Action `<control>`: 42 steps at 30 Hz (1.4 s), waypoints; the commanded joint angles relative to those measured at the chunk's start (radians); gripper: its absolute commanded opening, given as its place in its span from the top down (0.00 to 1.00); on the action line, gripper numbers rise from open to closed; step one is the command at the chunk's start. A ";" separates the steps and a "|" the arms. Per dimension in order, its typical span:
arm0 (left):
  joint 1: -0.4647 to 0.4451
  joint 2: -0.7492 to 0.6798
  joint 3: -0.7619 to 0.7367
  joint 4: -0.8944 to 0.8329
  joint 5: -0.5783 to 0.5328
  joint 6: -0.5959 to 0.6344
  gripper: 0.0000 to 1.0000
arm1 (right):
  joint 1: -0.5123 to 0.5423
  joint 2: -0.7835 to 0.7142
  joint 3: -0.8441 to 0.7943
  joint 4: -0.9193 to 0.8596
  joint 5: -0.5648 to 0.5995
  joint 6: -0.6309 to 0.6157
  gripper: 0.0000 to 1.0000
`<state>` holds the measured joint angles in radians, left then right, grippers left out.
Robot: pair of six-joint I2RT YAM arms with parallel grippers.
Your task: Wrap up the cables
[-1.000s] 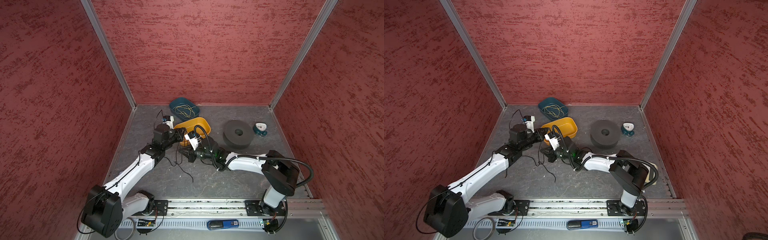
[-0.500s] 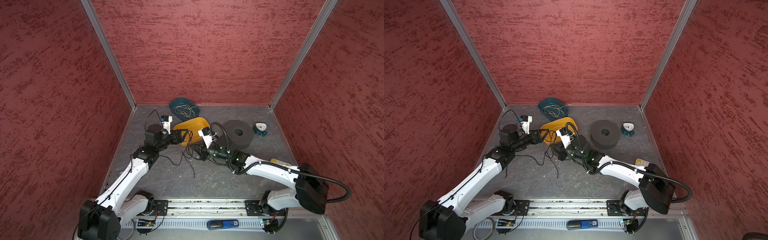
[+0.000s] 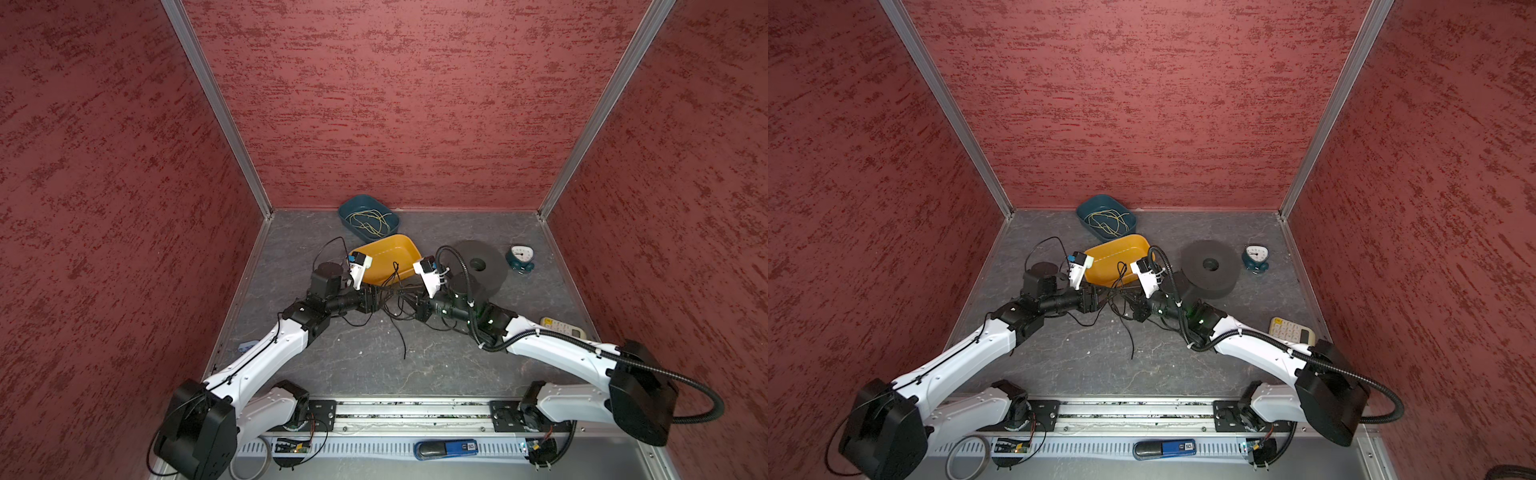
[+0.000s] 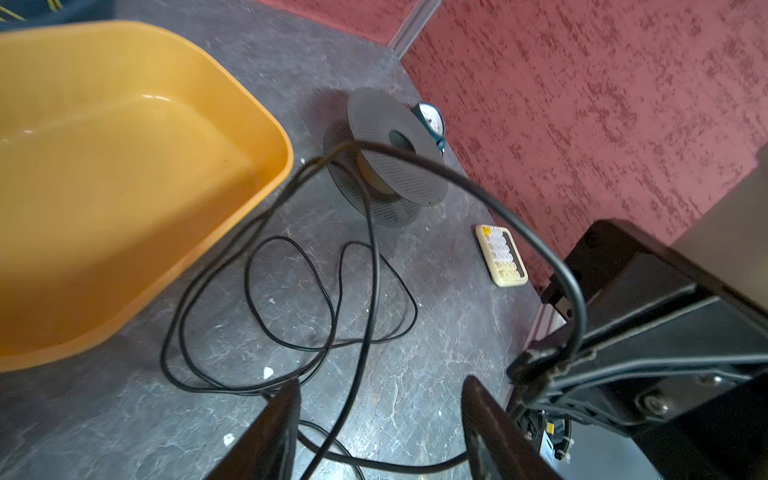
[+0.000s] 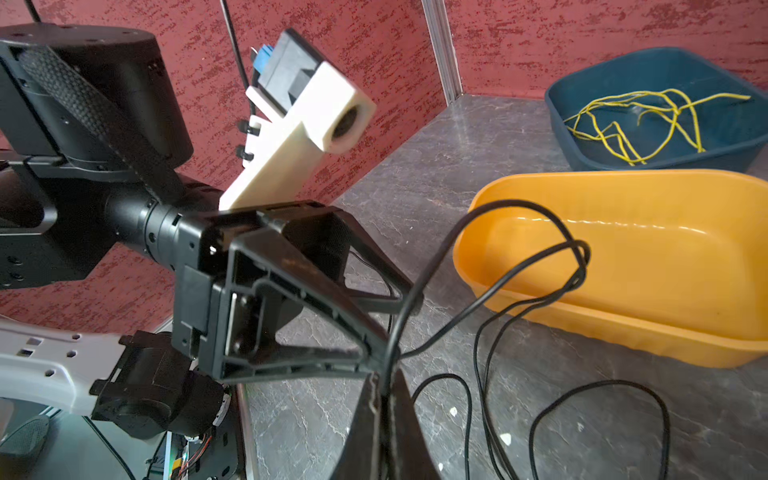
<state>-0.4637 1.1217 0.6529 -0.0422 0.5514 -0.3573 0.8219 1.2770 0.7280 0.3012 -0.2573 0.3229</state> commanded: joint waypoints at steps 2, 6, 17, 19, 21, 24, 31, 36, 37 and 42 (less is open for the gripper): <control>-0.035 0.084 0.069 -0.007 -0.035 0.049 0.41 | -0.013 -0.046 -0.017 0.013 0.012 -0.015 1.00; -0.058 0.134 0.094 0.011 -0.097 0.046 0.51 | -0.025 -0.070 -0.034 0.003 0.025 -0.015 1.00; -0.036 0.026 0.211 -0.299 -0.268 0.060 1.00 | -0.132 -0.284 -0.083 -0.205 0.124 0.017 1.00; -0.031 -0.047 0.241 -0.387 -0.313 0.062 1.00 | -0.168 -0.358 -0.087 -0.297 0.178 0.043 1.00; -0.019 -0.099 0.285 -0.502 -0.374 0.074 1.00 | -0.204 -0.423 -0.084 -0.404 0.240 0.075 1.00; 0.016 -0.176 0.351 -0.664 -0.469 0.093 1.00 | -0.279 -0.501 -0.062 -0.604 0.352 0.129 1.00; 0.082 -0.217 0.547 -0.956 -0.815 0.111 1.00 | -0.509 -0.616 -0.022 -0.883 0.437 0.197 1.00; 0.139 -0.182 0.659 -1.060 -0.996 0.143 1.00 | -0.641 -0.602 0.007 -0.956 0.472 0.197 1.00; 0.152 -0.181 0.670 -1.069 -1.025 0.151 1.00 | -0.662 -0.599 0.012 -0.961 0.491 0.204 1.00; 0.240 -0.200 0.696 -1.065 -1.034 0.187 0.99 | -0.820 -0.607 0.032 -0.954 0.515 0.168 1.00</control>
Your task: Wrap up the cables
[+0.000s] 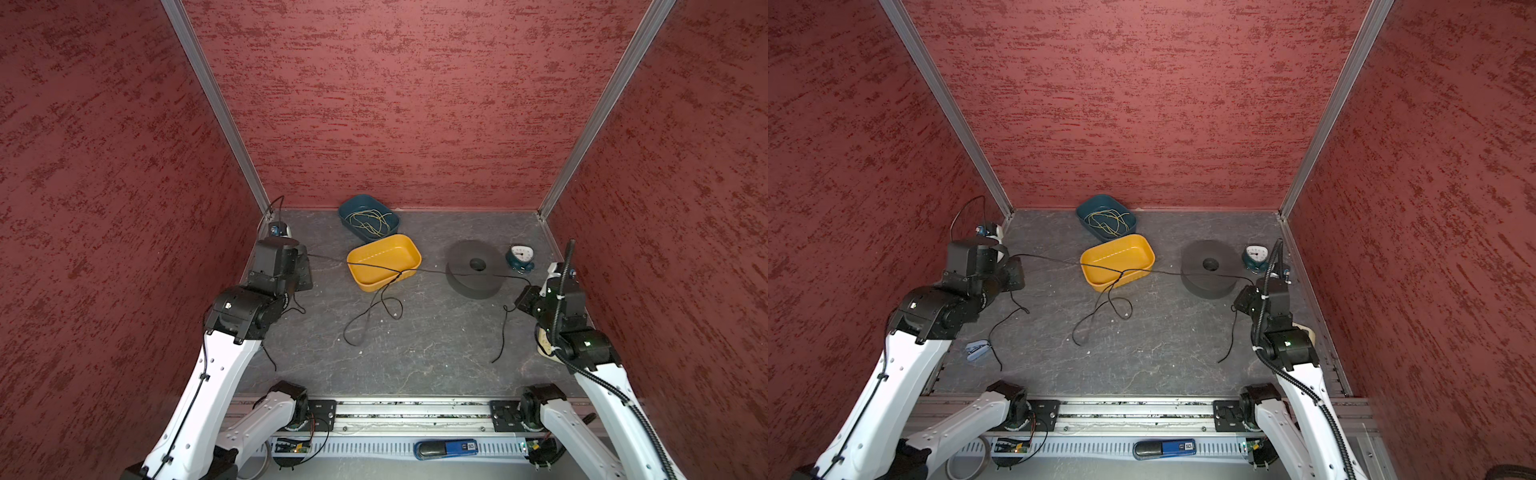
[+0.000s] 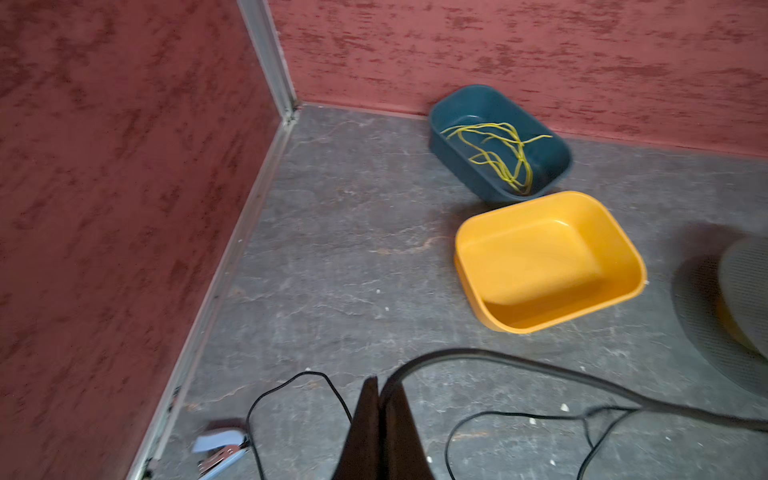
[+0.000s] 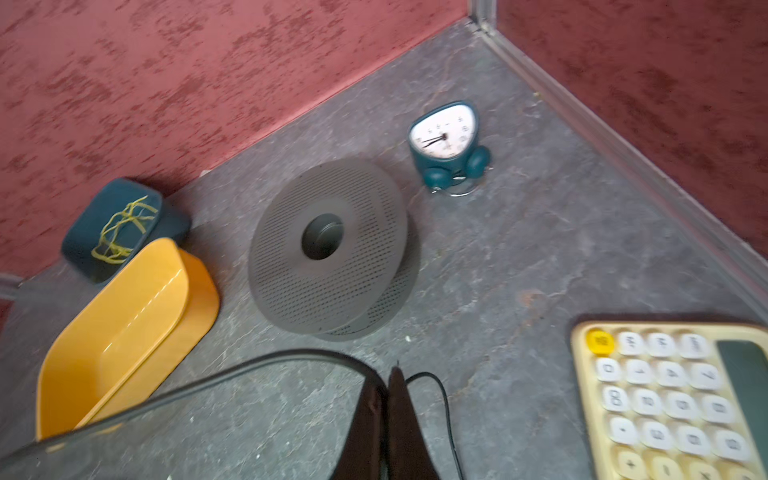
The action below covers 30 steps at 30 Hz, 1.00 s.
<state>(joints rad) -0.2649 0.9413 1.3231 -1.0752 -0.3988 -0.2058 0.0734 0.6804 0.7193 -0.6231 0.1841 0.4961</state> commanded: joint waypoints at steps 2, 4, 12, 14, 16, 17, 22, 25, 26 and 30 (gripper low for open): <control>0.061 -0.021 0.006 -0.002 0.012 0.037 0.98 | -0.132 -0.002 0.045 -0.017 0.035 -0.017 1.00; 0.062 -0.017 -0.027 0.038 0.108 0.029 0.97 | -0.181 0.018 0.040 0.005 -0.024 -0.022 1.00; 0.052 0.015 -0.152 0.163 0.382 0.007 0.93 | -0.252 0.065 0.021 0.042 -0.092 -0.036 1.00; 0.053 0.005 -0.165 0.174 0.339 0.027 0.93 | -0.269 0.068 0.022 0.044 -0.098 -0.037 1.00; 0.052 -0.012 -0.172 0.195 0.357 0.055 0.93 | -0.276 0.068 0.021 0.047 -0.108 -0.037 0.97; 0.052 -0.025 -0.180 0.213 0.389 0.057 0.93 | -0.277 0.067 0.016 0.051 -0.118 -0.036 0.89; 0.033 -0.076 -0.243 0.355 0.718 0.086 0.90 | -0.277 0.049 -0.022 0.114 -0.217 -0.033 0.44; -0.040 -0.066 -0.241 0.377 0.816 0.094 0.90 | -0.278 0.060 -0.042 0.179 -0.304 -0.017 0.25; -0.080 -0.058 -0.229 0.367 0.802 0.105 0.89 | -0.277 0.072 -0.050 0.205 -0.342 -0.010 0.21; -0.194 -0.013 -0.182 0.299 0.705 0.139 0.90 | -0.276 0.141 -0.084 0.342 -0.511 0.012 0.17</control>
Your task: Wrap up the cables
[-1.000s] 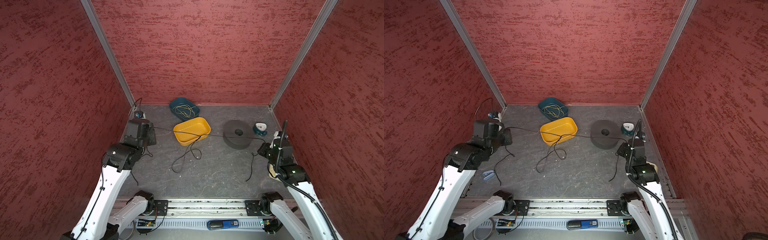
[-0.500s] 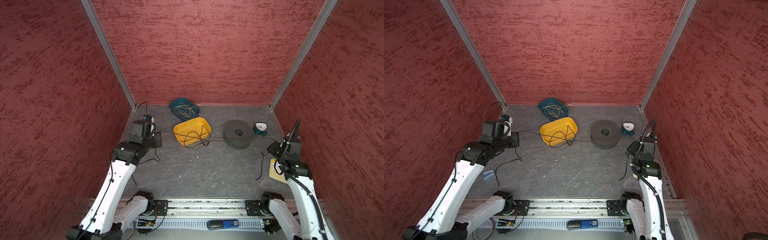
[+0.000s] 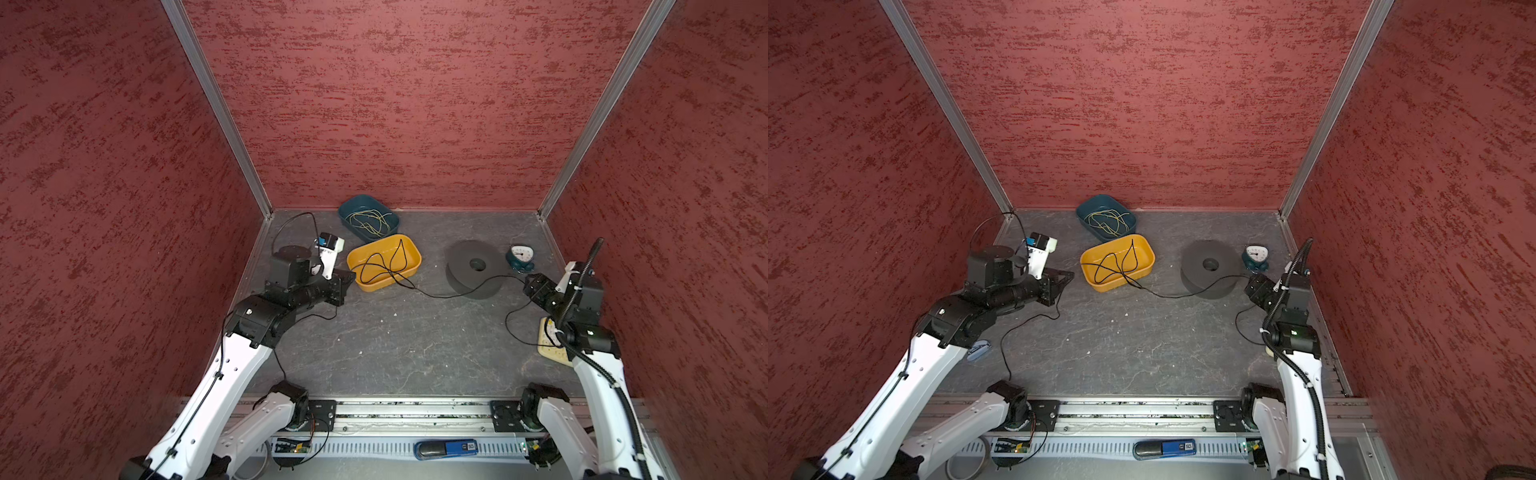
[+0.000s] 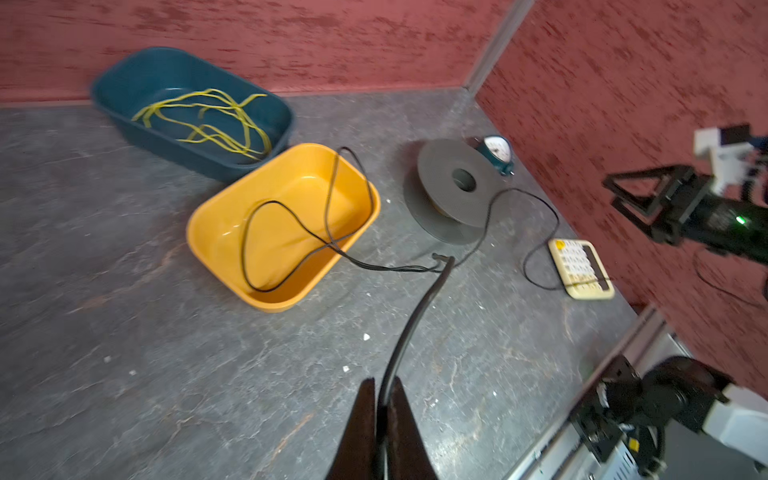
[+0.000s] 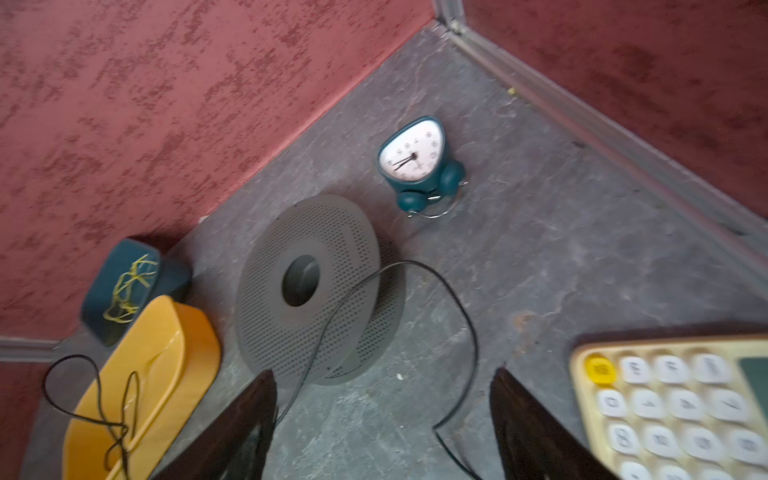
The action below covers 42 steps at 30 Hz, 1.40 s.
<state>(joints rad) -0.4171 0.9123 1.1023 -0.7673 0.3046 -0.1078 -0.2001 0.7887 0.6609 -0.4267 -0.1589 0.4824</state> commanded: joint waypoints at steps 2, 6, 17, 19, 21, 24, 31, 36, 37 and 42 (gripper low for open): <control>-0.087 0.033 0.049 -0.017 -0.018 0.046 0.90 | -0.002 0.070 -0.042 0.211 -0.239 0.032 0.15; -0.186 0.049 0.050 0.010 -0.040 0.065 0.89 | 0.058 0.112 -0.043 0.260 -0.281 0.031 0.13; -0.284 0.101 0.047 0.023 -0.149 0.091 0.90 | 0.411 0.202 -0.159 0.463 -0.225 0.249 0.13; -0.282 0.094 0.042 0.038 -0.144 0.089 0.90 | 0.455 0.224 -0.204 0.551 -0.214 0.332 0.14; -0.282 0.083 0.037 0.053 -0.139 0.090 0.90 | 0.503 0.244 -0.241 0.618 -0.167 0.399 0.14; -0.282 0.064 0.026 0.065 -0.141 0.090 0.90 | 0.567 0.302 -0.264 0.705 -0.098 0.476 0.13; -0.282 0.043 0.012 0.060 -0.165 0.081 0.90 | 0.627 0.536 -0.220 0.908 -0.063 0.594 0.16; -0.282 0.032 -0.003 0.073 -0.183 0.067 0.90 | 0.637 0.659 -0.199 1.026 -0.058 0.645 0.28; -0.282 0.030 -0.006 0.077 -0.185 0.062 0.90 | 0.637 0.689 -0.201 1.050 -0.057 0.652 0.32; -0.273 0.040 -0.030 0.063 -0.251 0.045 0.89 | 0.640 0.723 -0.205 1.117 -0.054 0.655 0.62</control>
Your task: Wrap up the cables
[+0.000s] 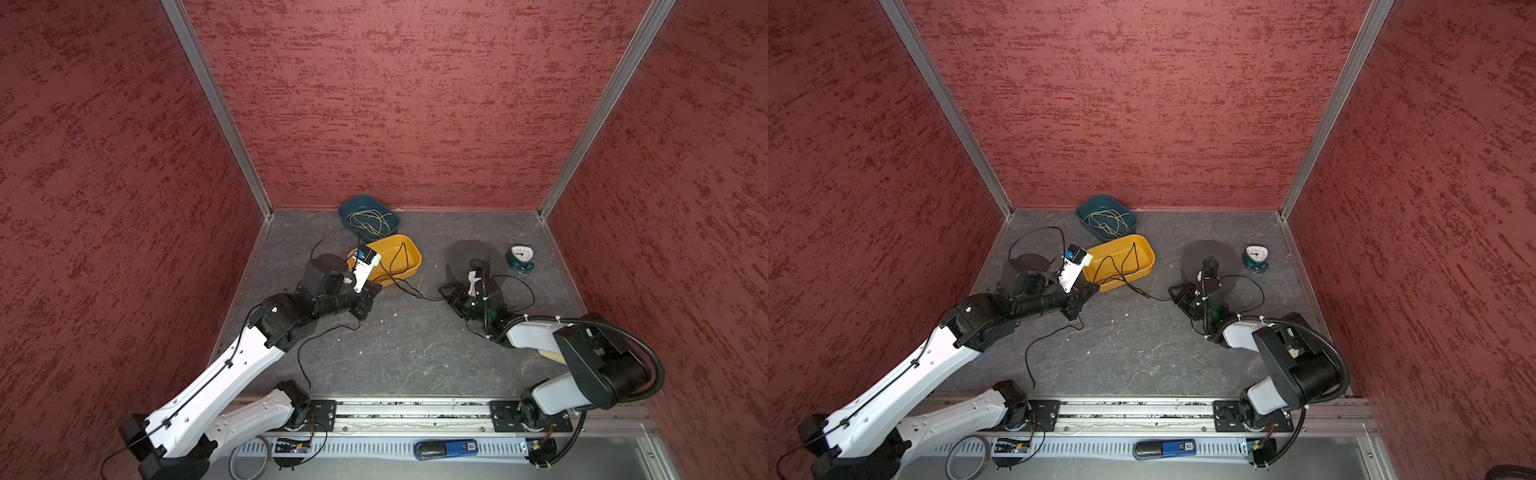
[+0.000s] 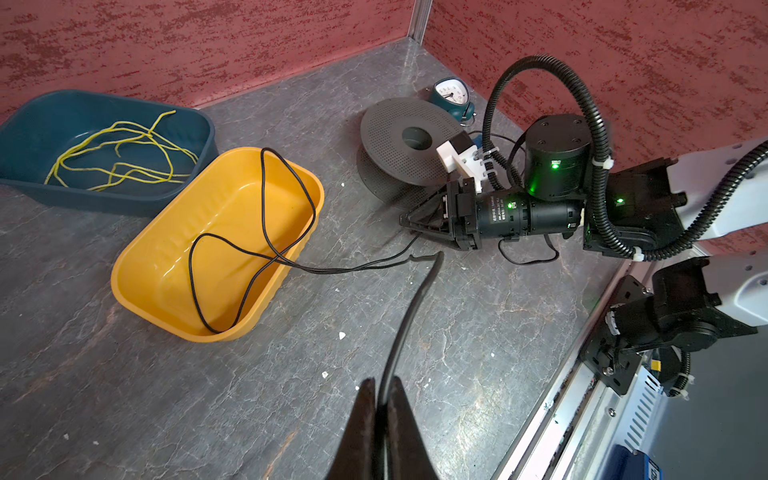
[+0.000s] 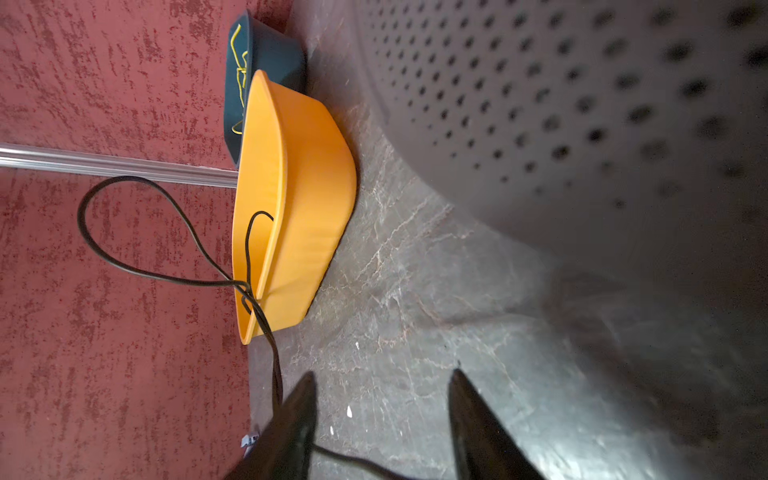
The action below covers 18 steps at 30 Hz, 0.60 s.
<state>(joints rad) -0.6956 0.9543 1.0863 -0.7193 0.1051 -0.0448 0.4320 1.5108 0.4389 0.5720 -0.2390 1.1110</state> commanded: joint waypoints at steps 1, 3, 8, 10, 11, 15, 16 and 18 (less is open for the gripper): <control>0.010 0.002 -0.014 0.007 -0.067 -0.020 0.89 | 0.009 -0.007 0.014 0.125 0.024 0.022 0.68; 0.026 0.011 -0.020 -0.010 -0.098 -0.026 0.88 | 0.010 -0.049 0.009 0.104 0.033 0.003 0.87; 0.121 0.016 -0.041 -0.034 -0.114 -0.079 0.72 | 0.012 -0.245 0.023 -0.072 0.093 -0.086 1.00; 0.195 0.023 -0.048 -0.046 -0.060 -0.111 0.58 | 0.012 -0.326 0.057 -0.190 0.116 -0.147 1.00; 0.227 0.024 -0.051 -0.051 -0.046 -0.128 0.53 | 0.012 -0.361 0.082 -0.248 0.120 -0.179 1.00; 0.298 0.021 -0.056 -0.070 -0.016 -0.155 0.25 | 0.012 -0.443 0.157 -0.407 0.122 -0.262 1.00; 0.307 0.019 -0.053 -0.072 0.005 -0.153 0.23 | 0.013 -0.452 0.165 -0.429 0.124 -0.271 1.00; 0.313 0.006 -0.059 -0.038 0.125 -0.135 0.22 | 0.013 -0.465 0.189 -0.469 0.126 -0.298 1.00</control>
<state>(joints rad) -0.3923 0.9802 1.0275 -0.7773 0.1032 -0.1787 0.4381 1.0607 0.5968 0.2394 -0.1474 0.8925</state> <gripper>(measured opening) 0.776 0.057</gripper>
